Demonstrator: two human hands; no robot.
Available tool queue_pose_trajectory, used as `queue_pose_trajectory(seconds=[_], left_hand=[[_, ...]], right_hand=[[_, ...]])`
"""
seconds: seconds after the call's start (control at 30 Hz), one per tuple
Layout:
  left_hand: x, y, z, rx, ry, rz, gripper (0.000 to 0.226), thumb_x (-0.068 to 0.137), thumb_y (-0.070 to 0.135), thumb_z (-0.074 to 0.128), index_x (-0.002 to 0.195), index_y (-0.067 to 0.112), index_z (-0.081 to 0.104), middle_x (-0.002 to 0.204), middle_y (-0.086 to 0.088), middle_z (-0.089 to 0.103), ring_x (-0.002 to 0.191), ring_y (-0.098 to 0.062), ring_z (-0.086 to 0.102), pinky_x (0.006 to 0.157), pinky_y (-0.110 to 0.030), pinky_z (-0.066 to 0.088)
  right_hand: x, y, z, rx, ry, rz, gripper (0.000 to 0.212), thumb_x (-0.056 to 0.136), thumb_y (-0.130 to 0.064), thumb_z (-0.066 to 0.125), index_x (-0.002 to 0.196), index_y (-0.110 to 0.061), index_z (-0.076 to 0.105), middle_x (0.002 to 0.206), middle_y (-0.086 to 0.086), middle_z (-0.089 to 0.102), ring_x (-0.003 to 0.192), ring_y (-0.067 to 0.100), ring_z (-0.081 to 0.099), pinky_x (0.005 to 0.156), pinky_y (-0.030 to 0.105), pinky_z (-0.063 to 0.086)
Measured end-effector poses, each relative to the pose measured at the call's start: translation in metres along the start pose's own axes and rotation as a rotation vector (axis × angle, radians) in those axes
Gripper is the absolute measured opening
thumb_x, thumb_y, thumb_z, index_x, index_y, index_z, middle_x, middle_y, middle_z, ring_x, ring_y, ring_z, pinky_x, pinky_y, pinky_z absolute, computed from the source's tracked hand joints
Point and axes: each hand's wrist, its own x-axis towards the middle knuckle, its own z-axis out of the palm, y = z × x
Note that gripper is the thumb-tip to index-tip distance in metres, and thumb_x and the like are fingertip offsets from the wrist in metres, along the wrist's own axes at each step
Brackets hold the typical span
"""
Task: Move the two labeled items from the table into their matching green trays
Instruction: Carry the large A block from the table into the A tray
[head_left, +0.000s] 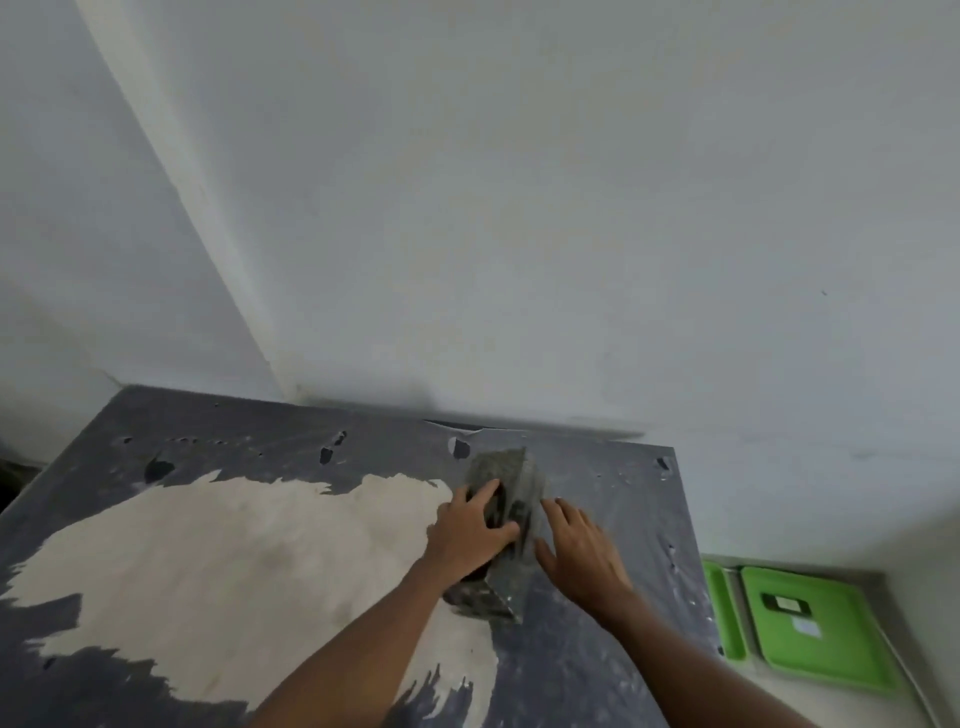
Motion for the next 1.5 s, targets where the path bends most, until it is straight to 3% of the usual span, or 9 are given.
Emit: queue_pose_trajectory(seconds=[0.37, 0.47, 0.53, 0.73, 0.87, 0.97, 1.1, 1.3, 1.5], left_hand=[[0.005, 0.022, 0.055, -0.393, -0.387, 0.166, 0.077, 0.084, 0.041, 0.066, 0.152, 0.029, 0.032, 0.142, -0.001, 0.051, 0.123, -0.014, 0.057, 0.105, -0.034, 0.050], [0.006, 0.020, 0.053, -0.374, -0.356, 0.164, 0.064, 0.087, 0.033, 0.059, 0.146, 0.043, 0.036, 0.127, 0.000, 0.062, 0.092, 0.006, 0.066, 0.076, -0.010, 0.052], [0.008, 0.020, 0.047, -0.275, -0.262, 0.153, 0.066, 0.089, 0.025, 0.052, 0.152, 0.033, 0.033, 0.116, -0.003, 0.067, 0.075, -0.001, 0.066, 0.065, -0.017, 0.052], [-0.011, 0.013, 0.043, 0.318, 0.142, 0.292, 0.055, 0.095, 0.029, 0.047, 0.149, 0.023, 0.036, 0.148, -0.008, 0.046, 0.126, -0.027, 0.053, 0.096, -0.037, 0.053], [-0.035, 0.010, 0.069, 0.445, 0.031, 0.249, 0.082, 0.084, 0.065, 0.054, 0.150, 0.023, 0.028, 0.158, -0.009, 0.032, 0.145, -0.030, 0.032, 0.116, -0.045, 0.035], [-0.039, 0.005, 0.082, 0.524, 0.026, 0.236, 0.076, 0.093, 0.040, 0.061, 0.154, 0.021, 0.020, 0.164, -0.013, 0.019, 0.152, -0.032, 0.015, 0.124, -0.050, 0.020], [-0.028, -0.005, 0.064, 0.434, 0.011, 0.330, 0.066, 0.095, 0.025, 0.059, 0.153, 0.023, 0.027, 0.162, -0.011, 0.022, 0.150, -0.032, 0.021, 0.122, -0.048, 0.026], [0.004, -0.033, 0.006, 0.239, -0.255, 0.374, 0.059, 0.098, 0.011, 0.054, 0.150, 0.032, 0.035, 0.149, -0.002, 0.037, 0.115, -0.021, 0.056, 0.093, -0.035, 0.054], [0.010, -0.023, 0.013, 0.344, 0.106, 0.248, 0.071, 0.088, 0.003, 0.065, 0.148, 0.029, 0.036, 0.147, -0.006, 0.048, 0.123, -0.026, 0.057, 0.094, -0.039, 0.054]], right_hand=[[-0.043, 0.048, 0.011, 0.097, -0.050, 0.194, 0.055, 0.097, -0.034, 0.046, 0.145, -0.014, 0.029, 0.150, 0.010, 0.040, 0.132, 0.028, 0.044, 0.103, 0.043, 0.046], [-0.042, 0.045, 0.016, 0.080, -0.049, 0.172, 0.060, 0.097, -0.037, 0.047, 0.148, -0.015, 0.025, 0.155, 0.009, 0.032, 0.136, 0.028, 0.036, 0.105, 0.044, 0.045], [-0.036, 0.040, 0.017, 0.057, -0.052, 0.130, 0.062, 0.096, -0.036, 0.049, 0.149, -0.016, 0.023, 0.155, 0.009, 0.029, 0.138, 0.028, 0.032, 0.105, 0.045, 0.046], [-0.012, 0.015, 0.021, -0.010, -0.050, 0.105, 0.044, 0.098, -0.033, 0.049, 0.136, -0.012, 0.043, 0.145, 0.014, 0.040, 0.132, 0.031, 0.035, 0.099, 0.044, 0.047], [-0.006, 0.018, 0.018, -0.016, 0.000, 0.073, 0.028, 0.096, -0.018, 0.049, 0.124, -0.013, 0.052, 0.129, 0.008, 0.051, 0.117, 0.025, 0.041, 0.088, 0.037, 0.051], [-0.008, 0.033, 0.014, -0.064, -0.010, 0.033, 0.041, 0.092, -0.011, 0.050, 0.132, -0.019, 0.048, 0.136, 0.005, 0.049, 0.125, 0.025, 0.040, 0.094, 0.038, 0.048], [-0.010, 0.048, 0.006, -0.127, -0.038, -0.034, 0.055, 0.089, -0.015, 0.057, 0.141, -0.021, 0.042, 0.148, 0.004, 0.044, 0.137, 0.025, 0.036, 0.104, 0.041, 0.041], [0.002, 0.049, -0.006, -0.175, 0.071, -0.205, 0.030, 0.092, -0.023, 0.058, 0.122, -0.025, 0.056, 0.119, -0.001, 0.064, 0.105, 0.021, 0.053, 0.085, 0.035, 0.047], [0.006, 0.037, 0.008, -0.076, -0.035, -0.080, 0.060, 0.097, -0.020, 0.053, 0.150, -0.018, 0.024, 0.156, 0.011, 0.033, 0.144, 0.030, 0.026, 0.115, 0.048, 0.033]])
